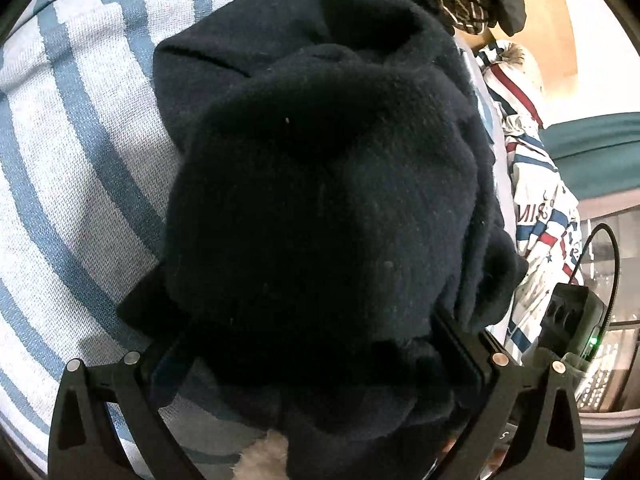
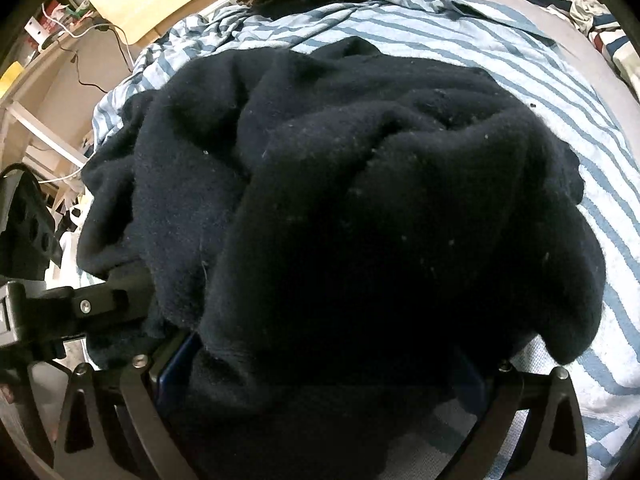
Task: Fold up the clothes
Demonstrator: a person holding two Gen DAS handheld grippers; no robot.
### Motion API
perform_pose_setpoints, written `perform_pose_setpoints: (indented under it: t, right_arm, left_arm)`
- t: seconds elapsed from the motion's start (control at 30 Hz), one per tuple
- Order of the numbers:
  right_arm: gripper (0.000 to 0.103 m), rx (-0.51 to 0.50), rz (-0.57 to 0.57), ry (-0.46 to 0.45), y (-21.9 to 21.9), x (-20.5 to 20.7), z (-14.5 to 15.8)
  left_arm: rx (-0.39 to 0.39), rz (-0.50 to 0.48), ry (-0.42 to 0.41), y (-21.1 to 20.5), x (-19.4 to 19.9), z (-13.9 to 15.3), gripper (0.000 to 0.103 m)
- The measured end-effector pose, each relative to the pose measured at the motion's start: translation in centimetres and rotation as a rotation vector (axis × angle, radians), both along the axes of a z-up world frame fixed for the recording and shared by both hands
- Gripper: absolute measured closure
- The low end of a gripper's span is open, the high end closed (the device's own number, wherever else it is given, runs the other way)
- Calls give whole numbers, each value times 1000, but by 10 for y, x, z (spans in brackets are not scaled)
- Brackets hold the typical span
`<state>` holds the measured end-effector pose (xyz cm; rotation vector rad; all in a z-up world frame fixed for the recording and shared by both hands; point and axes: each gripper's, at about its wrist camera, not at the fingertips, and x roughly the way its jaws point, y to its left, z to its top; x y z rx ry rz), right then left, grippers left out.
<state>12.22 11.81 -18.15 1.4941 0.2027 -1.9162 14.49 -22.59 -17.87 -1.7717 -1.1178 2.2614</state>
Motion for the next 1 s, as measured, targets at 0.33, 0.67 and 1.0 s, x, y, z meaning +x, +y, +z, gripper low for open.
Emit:
perform_pose_setpoints:
  t: [0.33, 0.67, 1.0]
  right_arm:
    - [0, -10, 3, -4, 22, 0, -2]
    - [0, -19, 3, -3, 47, 0, -4]
    - [0, -34, 1, 1, 75, 0, -6]
  left_arm:
    - [4, -9, 5, -2, -2, 1, 0]
    - [9, -15, 14, -6, -4, 2, 0]
    - [20, -14, 43, -12, -2, 3, 0]
